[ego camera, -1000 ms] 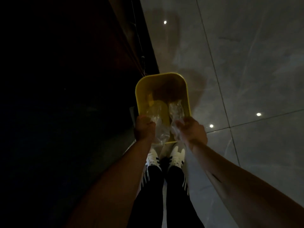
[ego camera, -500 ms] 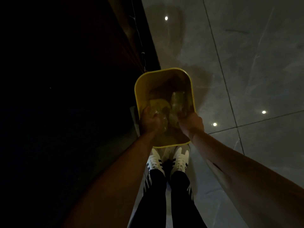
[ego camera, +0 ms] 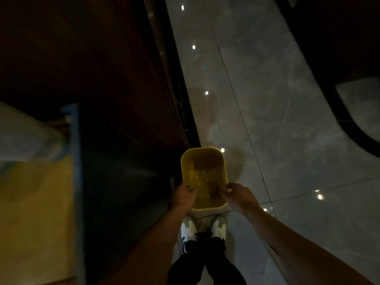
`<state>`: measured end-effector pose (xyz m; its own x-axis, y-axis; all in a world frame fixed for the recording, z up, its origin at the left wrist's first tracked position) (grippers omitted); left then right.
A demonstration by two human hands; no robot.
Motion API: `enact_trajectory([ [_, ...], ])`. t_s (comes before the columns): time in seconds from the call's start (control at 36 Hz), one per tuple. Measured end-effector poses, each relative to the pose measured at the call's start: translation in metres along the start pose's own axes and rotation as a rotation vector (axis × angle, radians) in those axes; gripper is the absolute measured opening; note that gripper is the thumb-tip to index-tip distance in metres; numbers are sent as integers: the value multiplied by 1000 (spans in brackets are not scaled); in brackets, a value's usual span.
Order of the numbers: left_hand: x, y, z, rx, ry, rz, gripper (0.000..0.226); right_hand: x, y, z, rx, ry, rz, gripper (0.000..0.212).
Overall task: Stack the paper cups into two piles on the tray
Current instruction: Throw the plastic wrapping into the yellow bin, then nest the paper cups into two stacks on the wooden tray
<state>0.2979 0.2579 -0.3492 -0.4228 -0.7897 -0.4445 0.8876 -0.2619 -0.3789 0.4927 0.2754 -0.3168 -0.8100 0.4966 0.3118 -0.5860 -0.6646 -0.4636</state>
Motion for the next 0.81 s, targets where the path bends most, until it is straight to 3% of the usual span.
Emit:
enact_trajectory([
  [0.25, -80, -70, 152, -11, 168, -25, 17, 49, -80, 152, -73, -152, 27, 19],
  [0.44, -114, -102, 245, -9, 400, 88, 33, 70, -131, 250, -229, -350, 51, 27],
  [0.58, -114, -119, 295, -78, 565, 205, 25, 79, -150, 304, -333, -523, 16, 28],
  [0.81, -80, -130, 372, -252, 639, 336, 28, 70, -129, 347, -388, -700, 38, 26],
])
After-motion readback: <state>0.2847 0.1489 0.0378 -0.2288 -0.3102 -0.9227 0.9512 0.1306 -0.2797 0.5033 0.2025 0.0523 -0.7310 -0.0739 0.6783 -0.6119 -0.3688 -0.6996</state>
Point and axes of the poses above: each hand's wrist, its own z-axis away from the middle knuckle, its own y-axis out of the palm, x = y × z, the point moved 8 cm from there along -z, towards the middle knuckle, and after that the axes turned 4 degrees about z, right-handed, at the moved point
